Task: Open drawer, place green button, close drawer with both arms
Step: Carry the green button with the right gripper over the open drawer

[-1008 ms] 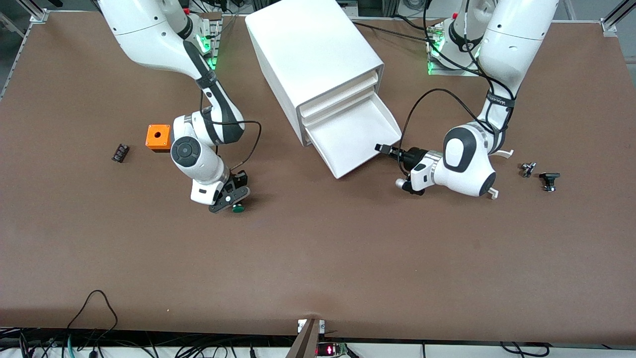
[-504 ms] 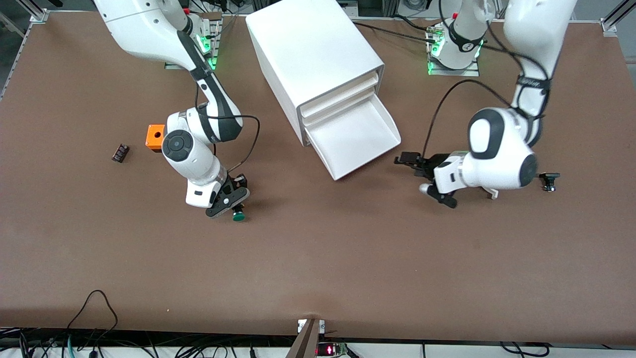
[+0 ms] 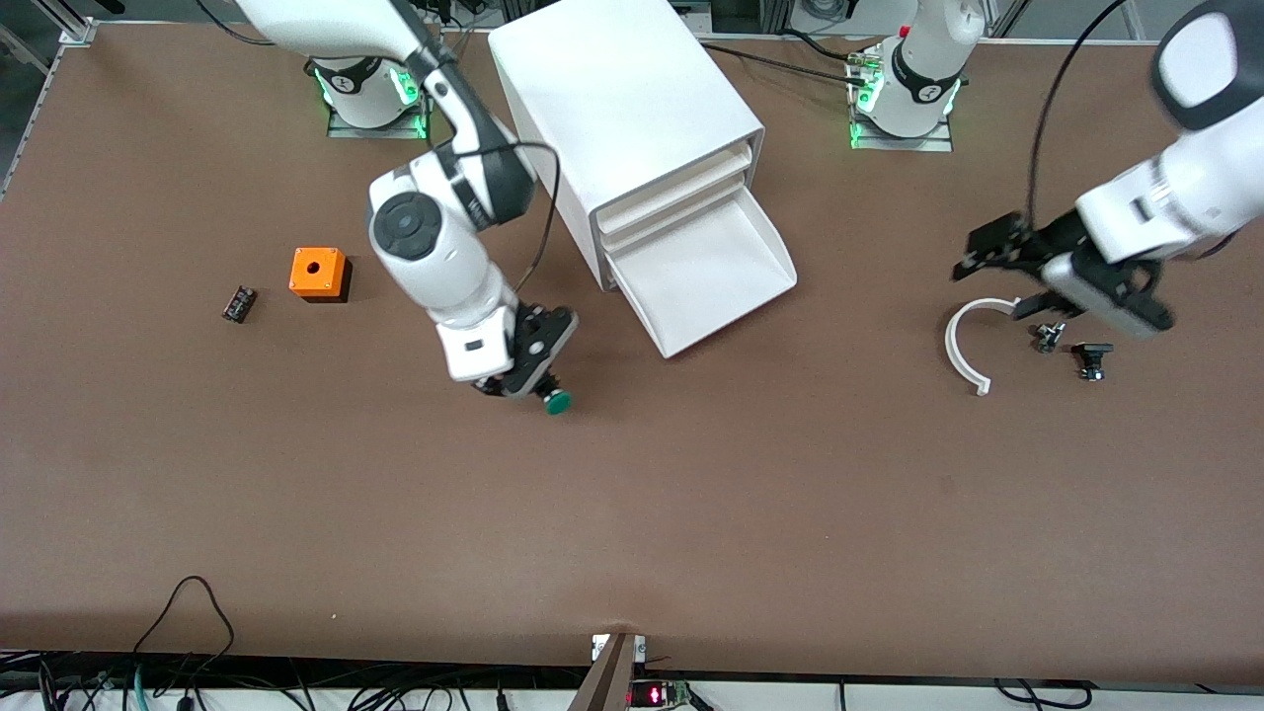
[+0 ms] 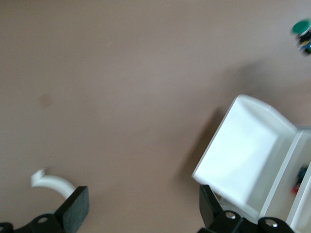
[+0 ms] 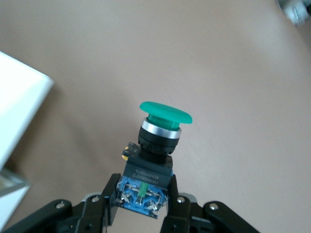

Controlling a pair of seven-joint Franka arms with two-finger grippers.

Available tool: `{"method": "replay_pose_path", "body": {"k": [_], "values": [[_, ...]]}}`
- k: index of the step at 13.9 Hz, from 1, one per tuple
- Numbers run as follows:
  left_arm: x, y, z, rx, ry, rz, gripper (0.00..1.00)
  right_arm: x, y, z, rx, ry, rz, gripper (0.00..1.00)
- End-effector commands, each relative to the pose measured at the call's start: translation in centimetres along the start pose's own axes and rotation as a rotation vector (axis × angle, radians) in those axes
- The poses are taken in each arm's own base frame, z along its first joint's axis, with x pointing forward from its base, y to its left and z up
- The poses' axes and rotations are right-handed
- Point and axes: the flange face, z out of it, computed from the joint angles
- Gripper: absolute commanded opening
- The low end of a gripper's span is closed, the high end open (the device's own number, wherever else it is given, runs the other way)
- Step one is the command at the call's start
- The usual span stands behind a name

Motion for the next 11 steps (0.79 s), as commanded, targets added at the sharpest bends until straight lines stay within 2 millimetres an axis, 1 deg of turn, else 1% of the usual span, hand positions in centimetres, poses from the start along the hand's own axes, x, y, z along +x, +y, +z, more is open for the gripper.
{"method": "replay_pose_path", "body": {"k": [1, 2, 3, 4, 6, 7, 8, 9, 10, 11], "values": [[-2.3, 0.7, -3.3, 0.144, -0.083, 0.016, 1.0, 3.6, -3.3, -2.5, -0.002, -0.003, -0.216, 0.21], [-2.4, 0.6, -4.6, 0.176, -0.081, -0.008, 1.0, 4.9, -5.7, -3.0, 0.006, 0.012, -0.316, 0.21], [-2.6, 0.7, -4.9, 0.194, -0.11, -0.024, 1.0, 5.9, -7.8, -2.7, 0.018, 0.018, -0.382, 0.21], [-2.8, 0.4, -5.3, 0.225, -0.119, -0.047, 1.0, 6.5, -9.5, -2.5, 0.025, 0.019, -0.43, 0.22], [-2.9, 0.1, -5.2, 0.262, -0.13, -0.116, 1.0, 7.8, -13.2, -2.1, 0.034, 0.024, -0.593, 0.22], [-2.8, 0.0, -4.9, 0.263, -0.135, -0.141, 1.0, 8.3, -14.4, -1.3, 0.036, 0.018, -0.684, 0.24], [-2.8, 0.0, -4.8, 0.263, -0.136, -0.151, 1.0, 8.8, -15.1, -0.8, 0.035, 0.016, -0.75, 0.25], [-2.8, 0.1, -4.8, 0.263, -0.136, -0.151, 1.0, 9.0, -16.4, -0.5, 0.042, 0.011, -0.785, 0.25], [-2.7, 0.1, -4.9, 0.263, -0.138, -0.15, 1.0, 9.1, -16.9, 0.0, 0.04, 0.002, -0.806, 0.25], [-2.7, 0.2, -4.8, 0.263, -0.138, -0.148, 1.0, 9.2, -17.8, 0.5, 0.032, -0.014, -0.837, 0.25]]}}
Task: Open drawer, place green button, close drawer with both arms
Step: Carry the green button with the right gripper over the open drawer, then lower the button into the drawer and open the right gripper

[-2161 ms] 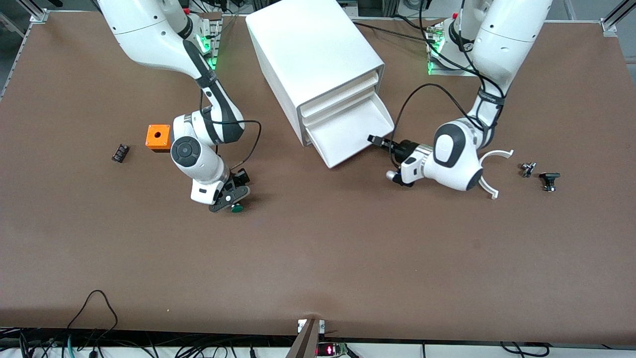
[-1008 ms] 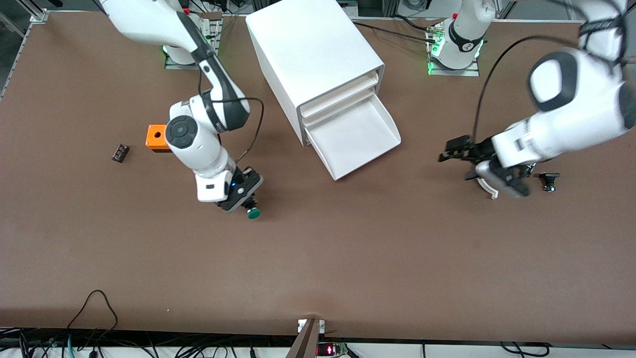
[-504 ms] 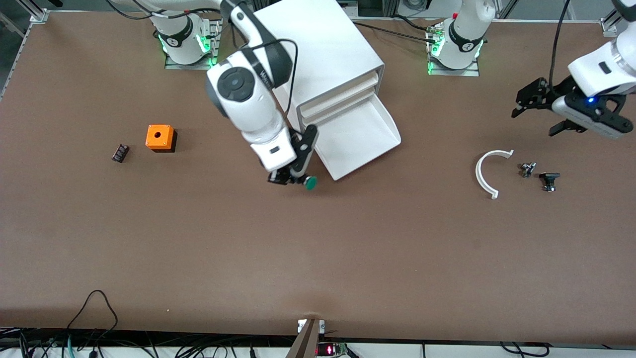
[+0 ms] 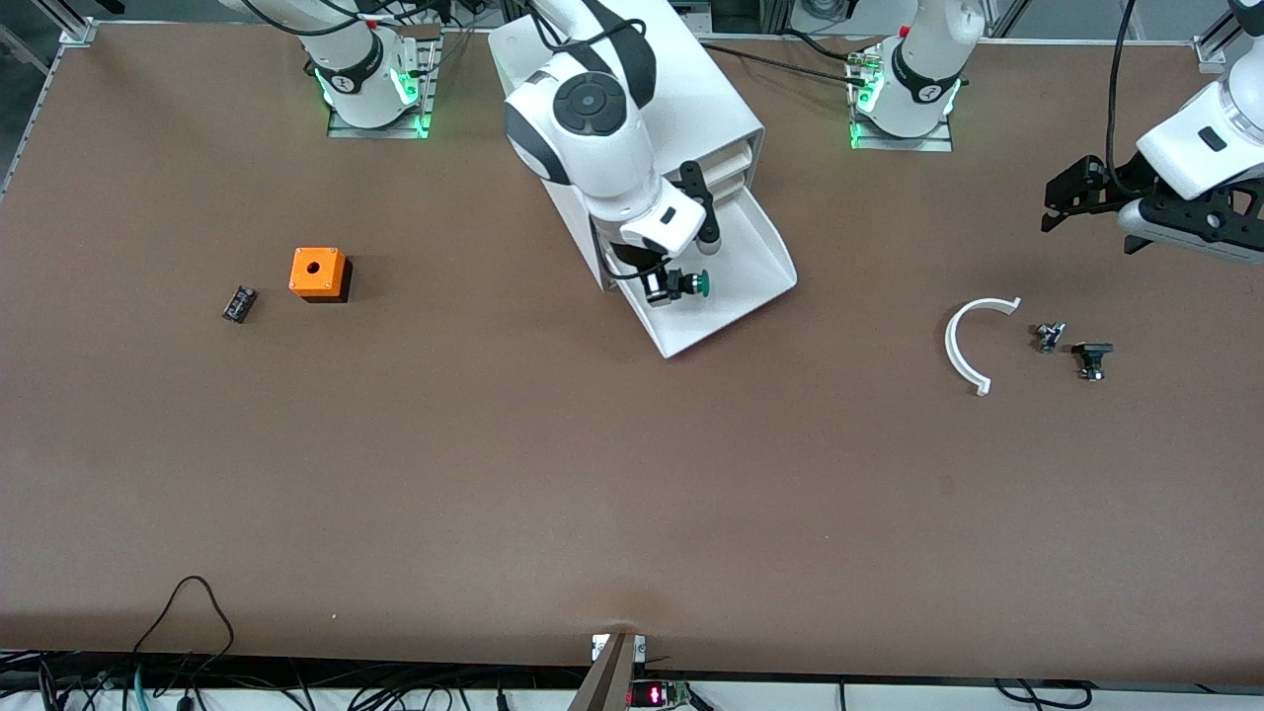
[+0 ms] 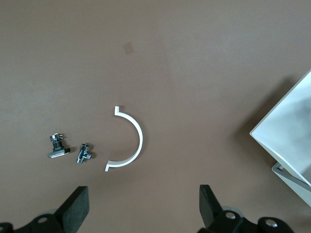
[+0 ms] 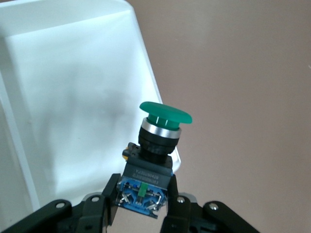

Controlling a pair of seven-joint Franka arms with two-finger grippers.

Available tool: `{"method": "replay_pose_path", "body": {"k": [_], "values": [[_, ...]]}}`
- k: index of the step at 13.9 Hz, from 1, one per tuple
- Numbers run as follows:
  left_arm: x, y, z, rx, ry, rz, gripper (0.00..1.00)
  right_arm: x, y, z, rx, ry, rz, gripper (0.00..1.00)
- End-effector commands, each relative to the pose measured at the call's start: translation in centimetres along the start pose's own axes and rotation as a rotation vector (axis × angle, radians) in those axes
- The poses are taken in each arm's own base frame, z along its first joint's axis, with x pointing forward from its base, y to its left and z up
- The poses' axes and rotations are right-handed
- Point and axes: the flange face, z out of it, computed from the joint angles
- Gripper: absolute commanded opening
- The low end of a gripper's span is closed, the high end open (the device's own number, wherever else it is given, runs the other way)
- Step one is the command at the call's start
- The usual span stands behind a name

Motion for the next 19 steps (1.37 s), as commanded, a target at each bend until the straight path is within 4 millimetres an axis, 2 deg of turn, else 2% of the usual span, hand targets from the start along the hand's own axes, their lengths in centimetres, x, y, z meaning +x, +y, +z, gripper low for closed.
{"method": "replay_pose_path", "body": {"k": [1, 4, 7, 9, 13, 14, 15, 16, 18, 19], "values": [[0.3, 0.2, -0.6, 0.028, -0.015, -0.009, 1.0, 1.7, -0.5, 0.8, -0.001, -0.036, -0.091, 0.25], [0.4, -0.1, -0.1, 0.026, -0.024, -0.014, 1.0, 2.8, -1.9, 3.6, 0.011, -0.09, -0.154, 0.25], [0.3, -1.5, 0.3, 0.022, -0.032, -0.039, 1.0, 3.8, -3.4, 6.6, 0.019, -0.148, -0.218, 0.25], [0.3, -1.6, 0.4, 0.021, -0.037, -0.041, 1.0, 4.6, -4.3, 7.8, 0.026, -0.152, -0.226, 0.25], [1.1, -1.4, -0.1, 0.026, -0.027, -0.035, 1.0, 4.8, -4.7, 9.6, 0.018, -0.139, -0.233, 0.27], [1.1, -1.4, -0.1, 0.027, -0.026, -0.035, 1.0, 5.2, -4.9, 10.1, 0.009, -0.13, -0.232, 0.3], [1.1, -1.4, -0.2, 0.027, -0.025, -0.036, 1.0, 5.4, -5.1, 10.4, 0.005, -0.129, -0.208, 0.37], [1.1, -1.4, -0.2, 0.027, -0.025, -0.036, 1.0, 5.6, -5.3, 10.5, 0.004, -0.131, -0.182, 0.49], [1.1, -1.4, -0.2, 0.027, -0.025, -0.036, 1.0, 5.6, -5.3, 10.5, 0.003, -0.131, -0.165, 0.61], [1.1, -1.4, -0.2, 0.027, -0.025, -0.036, 1.0, 5.6, -5.2, 10.3, -0.001, -0.129, -0.154, 0.81]]}}
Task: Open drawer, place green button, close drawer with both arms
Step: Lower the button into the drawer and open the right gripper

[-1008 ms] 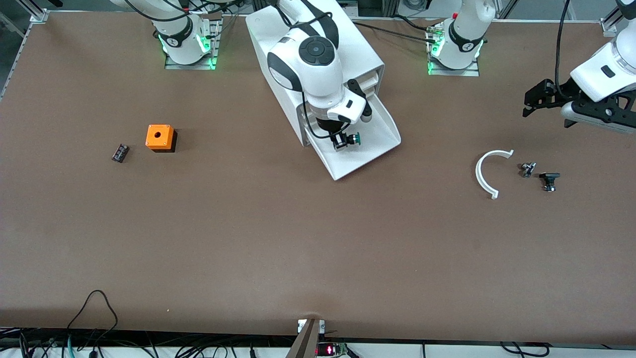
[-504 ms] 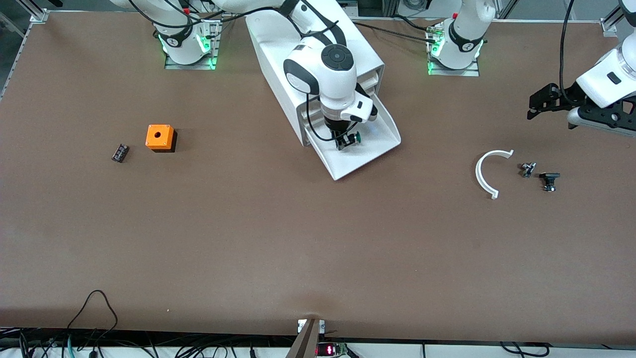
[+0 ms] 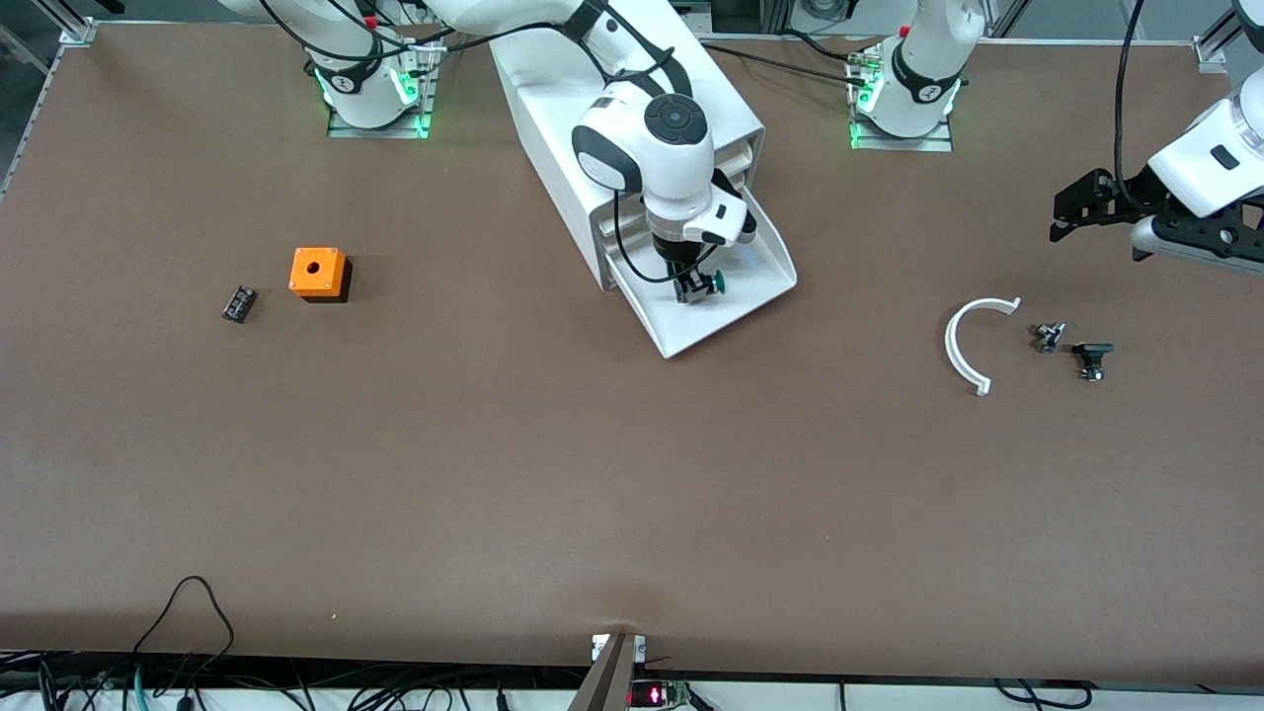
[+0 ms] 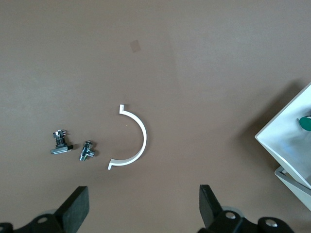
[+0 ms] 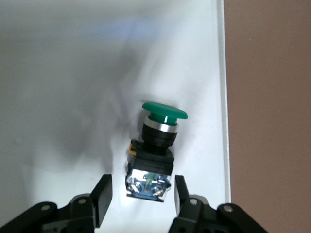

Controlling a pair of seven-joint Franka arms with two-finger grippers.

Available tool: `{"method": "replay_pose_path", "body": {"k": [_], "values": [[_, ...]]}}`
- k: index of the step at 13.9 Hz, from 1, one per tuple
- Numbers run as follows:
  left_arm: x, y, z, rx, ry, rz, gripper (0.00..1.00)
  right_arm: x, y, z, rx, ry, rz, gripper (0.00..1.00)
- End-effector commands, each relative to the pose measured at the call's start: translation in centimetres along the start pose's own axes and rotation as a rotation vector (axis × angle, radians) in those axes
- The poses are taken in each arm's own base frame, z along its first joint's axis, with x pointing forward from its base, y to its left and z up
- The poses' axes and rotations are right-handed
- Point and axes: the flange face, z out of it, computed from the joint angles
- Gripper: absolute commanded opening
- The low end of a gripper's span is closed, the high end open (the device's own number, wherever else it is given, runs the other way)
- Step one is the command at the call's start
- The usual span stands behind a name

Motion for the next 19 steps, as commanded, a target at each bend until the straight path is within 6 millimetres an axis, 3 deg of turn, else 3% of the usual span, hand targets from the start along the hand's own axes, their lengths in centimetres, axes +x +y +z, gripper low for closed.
{"method": "replay_pose_path", "body": {"k": [1, 3, 4, 8, 12, 16, 19], "values": [[0.5, 0.0, -0.6, 0.026, -0.012, -0.004, 1.0, 0.7, 0.2, 0.2, -0.014, -0.005, 0.027, 1.0], [0.5, 0.0, -0.6, 0.026, -0.012, -0.004, 1.0, 0.4, 0.7, -0.9, -0.029, -0.002, 0.036, 1.0], [0.5, 0.0, -0.5, 0.026, -0.014, -0.006, 1.0, 0.1, 1.2, -2.4, -0.045, 0.012, 0.065, 1.0], [0.5, 0.0, -0.6, 0.026, -0.012, -0.006, 1.0, -5.5, 4.7, -5.4, -0.064, 0.063, 0.309, 1.0], [0.5, 0.0, -0.6, 0.026, -0.012, -0.006, 1.0, -9.4, 7.3, -12.8, -0.132, 0.117, 0.449, 1.0], [0.5, 0.0, -0.6, 0.025, -0.01, -0.006, 1.0, -15.1, 8.3, -18.8, -0.144, 0.116, 0.637, 1.0], [0.5, 0.0, -0.6, 0.025, -0.012, -0.006, 1.0, -17.3, 8.2, -20.9, -0.124, 0.117, 0.827, 1.0]]}}
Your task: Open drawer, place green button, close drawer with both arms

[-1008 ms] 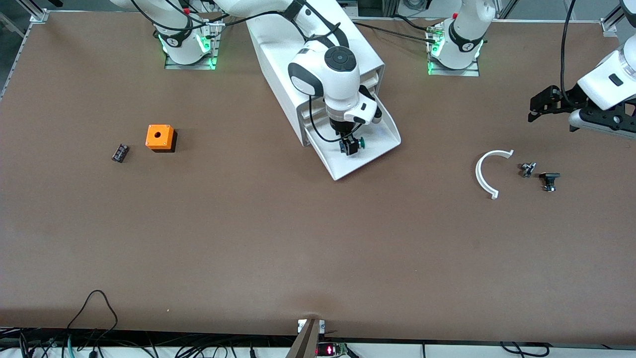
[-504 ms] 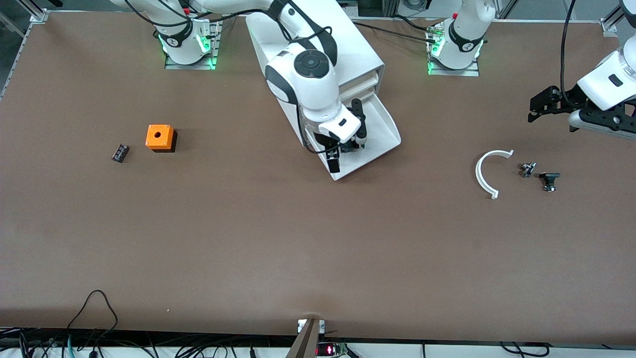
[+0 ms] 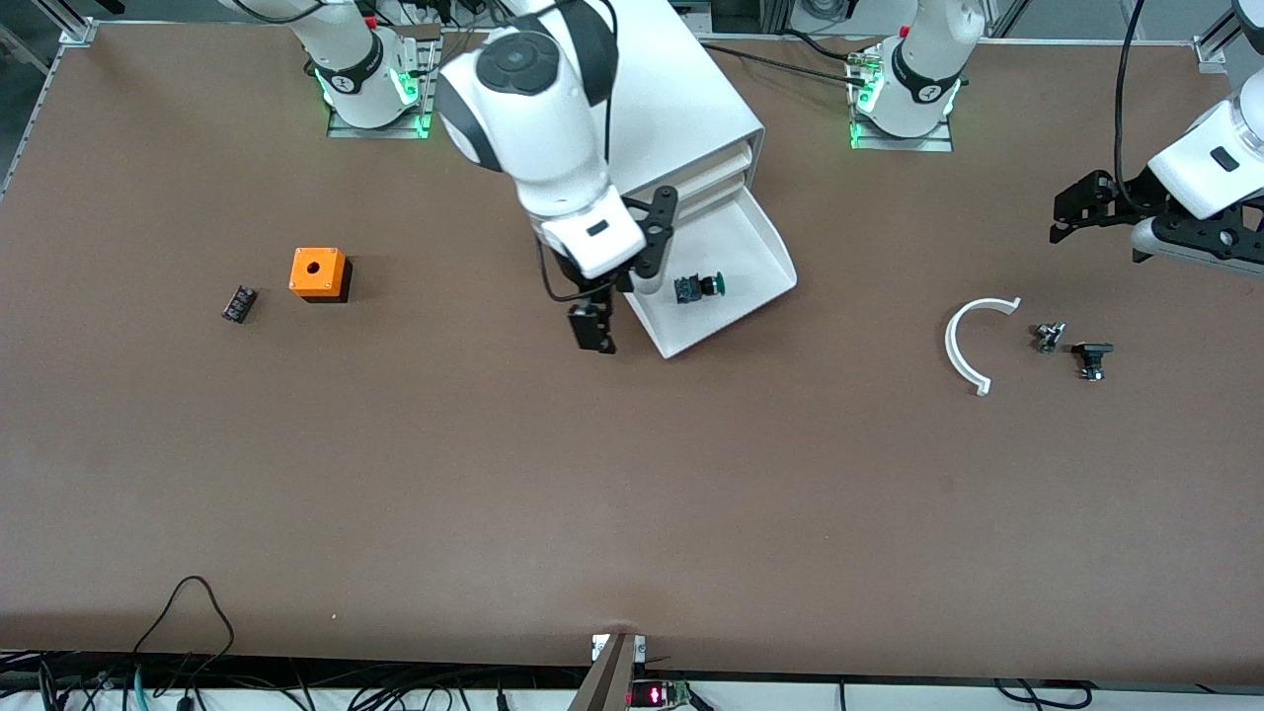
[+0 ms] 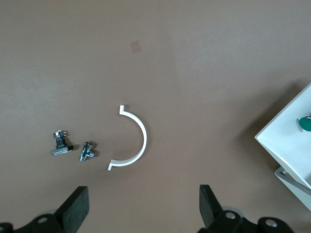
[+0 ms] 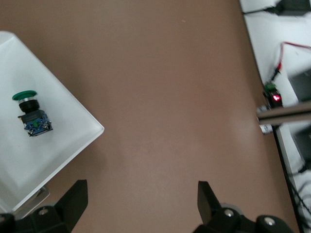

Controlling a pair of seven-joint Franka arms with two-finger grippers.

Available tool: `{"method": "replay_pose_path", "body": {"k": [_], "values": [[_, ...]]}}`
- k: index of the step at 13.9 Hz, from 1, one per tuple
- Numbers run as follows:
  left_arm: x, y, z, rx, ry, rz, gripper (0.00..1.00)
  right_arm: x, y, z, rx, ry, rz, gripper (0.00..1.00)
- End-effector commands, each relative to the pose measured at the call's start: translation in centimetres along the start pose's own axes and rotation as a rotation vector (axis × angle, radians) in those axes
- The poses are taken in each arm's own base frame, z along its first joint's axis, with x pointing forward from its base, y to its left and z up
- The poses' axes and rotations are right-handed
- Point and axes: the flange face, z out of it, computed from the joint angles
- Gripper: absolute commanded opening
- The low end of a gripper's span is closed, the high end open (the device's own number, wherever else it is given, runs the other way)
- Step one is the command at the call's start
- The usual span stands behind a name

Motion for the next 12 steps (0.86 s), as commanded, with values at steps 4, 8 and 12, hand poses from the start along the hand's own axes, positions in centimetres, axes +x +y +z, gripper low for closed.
{"method": "replay_pose_path", "body": {"k": [4, 8, 12], "values": [[0.3, 0.0, -0.6, 0.025, -0.011, -0.006, 1.0, -3.7, 1.6, -0.9, 0.059, -0.114, 0.389, 1.0], [1.4, -0.1, -0.4, 0.027, -0.024, -0.001, 1.0, -9.9, 4.3, 0.3, 0.059, -0.298, 0.836, 1.0], [2.7, -0.7, 0.1, 0.025, -0.049, 0.003, 1.0, -14.3, 7.3, 0.2, 0.016, -0.4, 1.154, 1.0]]}}
